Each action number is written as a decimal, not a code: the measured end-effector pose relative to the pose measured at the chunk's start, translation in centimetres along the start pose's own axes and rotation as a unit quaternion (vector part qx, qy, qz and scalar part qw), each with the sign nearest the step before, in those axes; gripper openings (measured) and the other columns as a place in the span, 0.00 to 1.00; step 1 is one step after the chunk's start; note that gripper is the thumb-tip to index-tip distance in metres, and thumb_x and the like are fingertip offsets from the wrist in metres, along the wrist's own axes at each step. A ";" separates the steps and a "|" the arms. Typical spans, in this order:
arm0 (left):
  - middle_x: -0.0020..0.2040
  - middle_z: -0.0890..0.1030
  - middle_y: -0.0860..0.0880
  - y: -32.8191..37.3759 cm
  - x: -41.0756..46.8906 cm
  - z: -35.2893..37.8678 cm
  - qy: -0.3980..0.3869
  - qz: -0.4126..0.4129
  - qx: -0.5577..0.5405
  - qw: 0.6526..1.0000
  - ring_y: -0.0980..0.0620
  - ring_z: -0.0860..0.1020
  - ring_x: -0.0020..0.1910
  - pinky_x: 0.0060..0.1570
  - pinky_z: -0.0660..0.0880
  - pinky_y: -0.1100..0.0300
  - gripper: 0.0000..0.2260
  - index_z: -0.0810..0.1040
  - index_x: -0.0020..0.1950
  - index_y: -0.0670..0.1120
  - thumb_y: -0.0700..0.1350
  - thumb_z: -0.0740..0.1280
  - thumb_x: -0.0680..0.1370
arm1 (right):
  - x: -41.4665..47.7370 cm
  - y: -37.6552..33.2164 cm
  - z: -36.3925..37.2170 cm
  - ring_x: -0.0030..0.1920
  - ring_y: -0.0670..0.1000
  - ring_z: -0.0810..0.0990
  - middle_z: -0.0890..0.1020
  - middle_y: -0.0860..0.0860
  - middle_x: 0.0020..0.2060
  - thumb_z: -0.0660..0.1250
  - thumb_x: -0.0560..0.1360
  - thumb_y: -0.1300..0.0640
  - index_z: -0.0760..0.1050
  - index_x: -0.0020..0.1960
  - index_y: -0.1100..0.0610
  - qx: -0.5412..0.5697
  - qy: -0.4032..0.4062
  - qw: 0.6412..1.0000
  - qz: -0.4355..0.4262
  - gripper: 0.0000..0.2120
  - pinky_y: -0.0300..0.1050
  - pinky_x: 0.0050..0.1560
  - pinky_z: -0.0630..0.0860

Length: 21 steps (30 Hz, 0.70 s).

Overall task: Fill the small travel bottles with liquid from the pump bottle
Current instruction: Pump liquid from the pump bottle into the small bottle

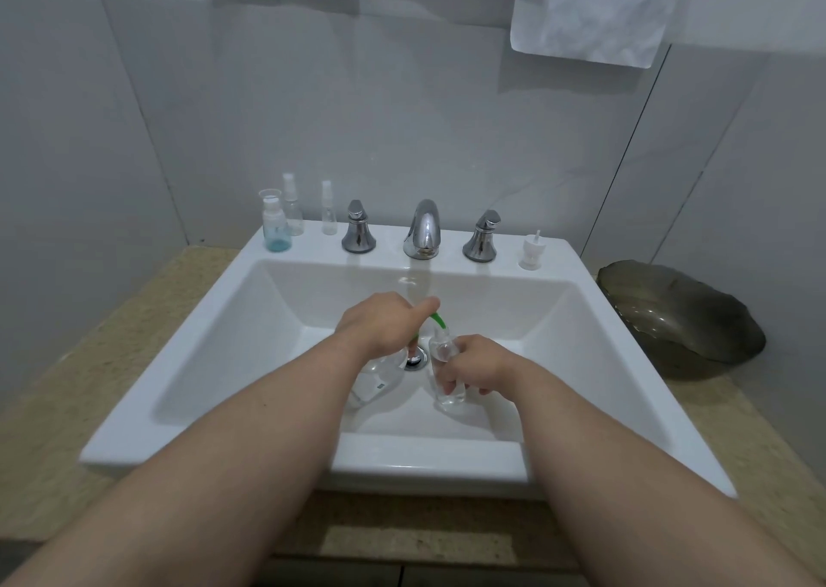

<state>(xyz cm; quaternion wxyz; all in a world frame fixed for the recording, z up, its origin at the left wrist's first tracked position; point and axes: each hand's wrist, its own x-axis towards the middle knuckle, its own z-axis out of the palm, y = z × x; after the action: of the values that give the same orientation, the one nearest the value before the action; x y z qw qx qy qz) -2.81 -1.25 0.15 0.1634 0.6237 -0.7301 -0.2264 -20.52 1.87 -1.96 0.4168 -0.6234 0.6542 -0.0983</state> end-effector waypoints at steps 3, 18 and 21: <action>0.38 0.84 0.54 0.0 0.1 0.0 0.000 0.002 0.001 1.000 0.50 0.80 0.42 0.47 0.73 0.54 0.33 0.84 0.36 0.46 0.69 0.53 0.80 | 0.1 0.1 0.0 0.41 0.52 0.75 0.81 0.49 0.38 0.67 0.58 0.55 0.78 0.39 0.49 -0.001 0.000 1.000 0.002 0.09 0.44 0.39 0.69; 0.39 0.84 0.53 0.0 0.2 0.2 0.002 0.001 0.009 1.000 0.48 0.80 0.43 0.45 0.73 0.54 0.32 0.83 0.32 0.47 0.66 0.53 0.80 | 0.0 0.0 0.0 0.41 0.52 0.74 0.81 0.49 0.39 0.68 0.58 0.56 0.78 0.39 0.49 0.004 -0.002 1.000 -0.003 0.10 0.44 0.39 0.69; 0.40 0.84 0.52 0.0 0.2 0.1 0.002 0.002 0.007 1.000 0.48 0.80 0.42 0.44 0.73 0.54 0.31 0.83 0.32 0.47 0.65 0.53 0.80 | 0.0 -0.1 0.0 0.42 0.52 0.74 0.80 0.49 0.39 0.68 0.58 0.56 0.78 0.40 0.49 0.003 -0.003 1.000 -0.004 0.10 0.44 0.39 0.69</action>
<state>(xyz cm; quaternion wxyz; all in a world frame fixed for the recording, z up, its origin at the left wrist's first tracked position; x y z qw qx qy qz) -2.93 -1.44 0.02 0.1609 0.6237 -0.7325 -0.2203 -20.50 1.89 -1.90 0.4202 -0.6252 0.6501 -0.0997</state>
